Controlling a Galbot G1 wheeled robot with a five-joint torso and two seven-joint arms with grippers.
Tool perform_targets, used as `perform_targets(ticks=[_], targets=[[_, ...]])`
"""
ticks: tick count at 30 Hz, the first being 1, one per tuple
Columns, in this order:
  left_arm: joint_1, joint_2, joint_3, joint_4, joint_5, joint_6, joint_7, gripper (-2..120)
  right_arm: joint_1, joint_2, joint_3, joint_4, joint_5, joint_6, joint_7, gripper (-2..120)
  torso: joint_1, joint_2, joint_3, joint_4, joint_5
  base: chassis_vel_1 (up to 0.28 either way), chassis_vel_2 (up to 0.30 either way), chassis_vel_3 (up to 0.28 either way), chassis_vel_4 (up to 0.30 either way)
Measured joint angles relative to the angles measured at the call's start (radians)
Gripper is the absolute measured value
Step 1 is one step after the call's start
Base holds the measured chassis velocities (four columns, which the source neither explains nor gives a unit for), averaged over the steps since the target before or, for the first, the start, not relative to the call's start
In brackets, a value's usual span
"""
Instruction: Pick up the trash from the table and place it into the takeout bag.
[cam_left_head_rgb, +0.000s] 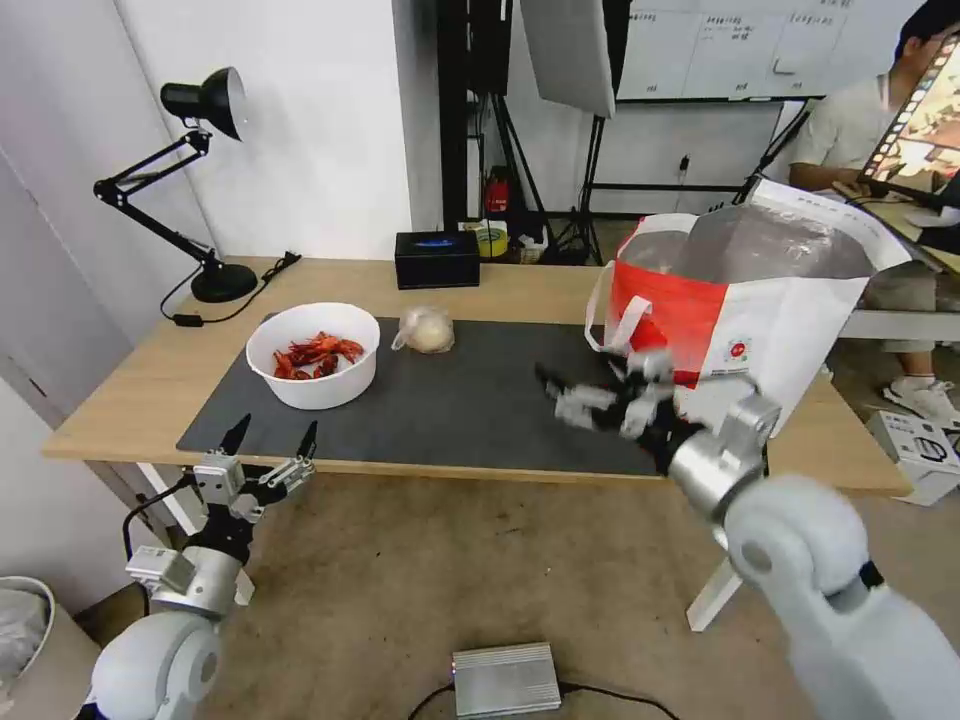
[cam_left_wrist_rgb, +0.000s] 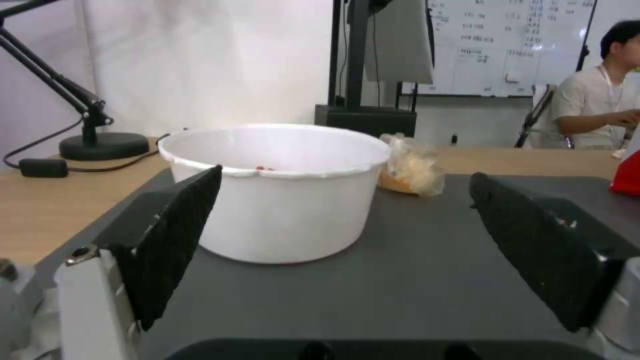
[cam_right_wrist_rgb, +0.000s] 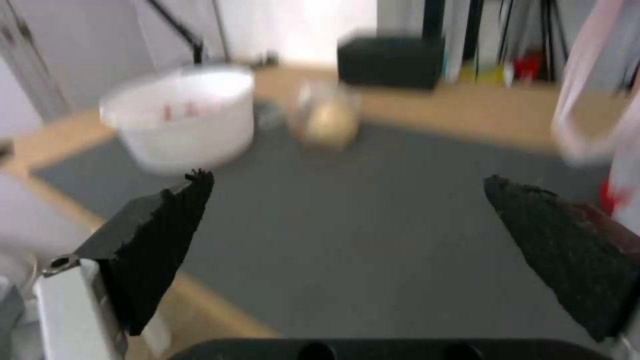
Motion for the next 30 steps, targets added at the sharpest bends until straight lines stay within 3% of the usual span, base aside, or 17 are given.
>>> perform_targets(ticks=[6, 15, 30], targets=[[0.011, 0.009, -0.016, 0.003, -0.011, 0.002, 0.025, 100, -0.090, 0.005, -0.009, 0.016, -0.046, 0.002, 0.019, 100, 0.000, 0.000, 0.000, 0.0001, -0.0002, 0.000, 0.000, 0.000, 0.000], [0.040, 0.035, -0.066, 0.013, -0.018, 0.015, 0.099, 100, -0.226, 0.041, -0.013, 0.017, -0.156, 0.125, 0.016, 100, 0.000, 0.000, 0.000, 0.0000, -0.0001, 0.000, 0.000, 0.000, 0.000], [0.058, 0.045, -0.099, 0.007, -0.022, 0.030, 0.108, 100, -0.280, 0.083, -0.046, -0.001, -0.220, 0.261, 0.055, 100, 0.000, 0.000, 0.000, 0.0000, -0.0001, 0.000, 0.000, 0.000, 0.000]])
